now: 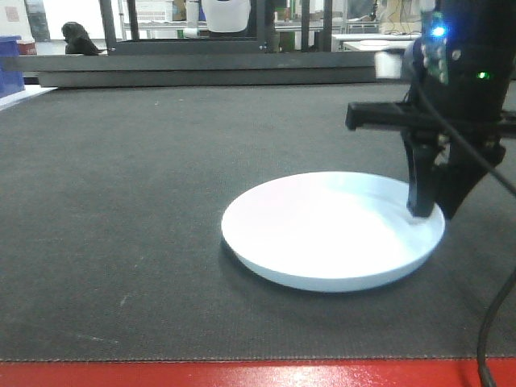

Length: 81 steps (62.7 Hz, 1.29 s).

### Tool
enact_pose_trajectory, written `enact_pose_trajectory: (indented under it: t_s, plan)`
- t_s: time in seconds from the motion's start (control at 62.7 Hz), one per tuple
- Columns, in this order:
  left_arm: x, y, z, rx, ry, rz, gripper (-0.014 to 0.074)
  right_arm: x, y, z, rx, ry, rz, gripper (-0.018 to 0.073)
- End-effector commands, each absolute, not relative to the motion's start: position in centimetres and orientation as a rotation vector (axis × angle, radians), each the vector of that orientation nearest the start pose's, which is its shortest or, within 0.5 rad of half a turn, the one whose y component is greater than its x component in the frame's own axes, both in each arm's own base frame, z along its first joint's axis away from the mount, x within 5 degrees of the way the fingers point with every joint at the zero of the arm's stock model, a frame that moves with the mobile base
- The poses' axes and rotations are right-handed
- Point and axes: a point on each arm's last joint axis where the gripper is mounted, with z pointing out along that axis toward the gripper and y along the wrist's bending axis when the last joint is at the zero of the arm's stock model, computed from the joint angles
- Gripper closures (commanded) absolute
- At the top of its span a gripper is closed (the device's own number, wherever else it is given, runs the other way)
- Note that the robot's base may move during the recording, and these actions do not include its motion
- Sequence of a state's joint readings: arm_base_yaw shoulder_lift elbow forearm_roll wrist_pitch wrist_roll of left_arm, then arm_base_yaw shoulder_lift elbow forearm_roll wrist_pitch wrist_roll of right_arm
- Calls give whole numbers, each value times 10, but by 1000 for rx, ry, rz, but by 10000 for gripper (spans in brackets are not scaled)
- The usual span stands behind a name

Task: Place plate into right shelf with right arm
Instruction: 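Lift the white plate upright off the table with the right gripper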

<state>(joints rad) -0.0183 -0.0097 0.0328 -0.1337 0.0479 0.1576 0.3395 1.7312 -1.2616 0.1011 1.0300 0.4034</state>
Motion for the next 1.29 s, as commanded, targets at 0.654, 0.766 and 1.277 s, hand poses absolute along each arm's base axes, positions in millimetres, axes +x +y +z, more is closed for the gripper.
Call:
enact_pose_trajectory:
  t_s: [0.654, 0.766, 1.277]
  plan:
    - [56, -1, 203, 16, 1465, -5, 724, 216, 53, 361, -145, 1966, 247, 512]
    - [56, -1, 203, 16, 1465, -5, 724, 193, 35, 357, -77, 1880, 215, 512]
    - [56, -1, 203, 16, 1465, -5, 724, 96, 9, 338, 17, 1483, 172, 512]
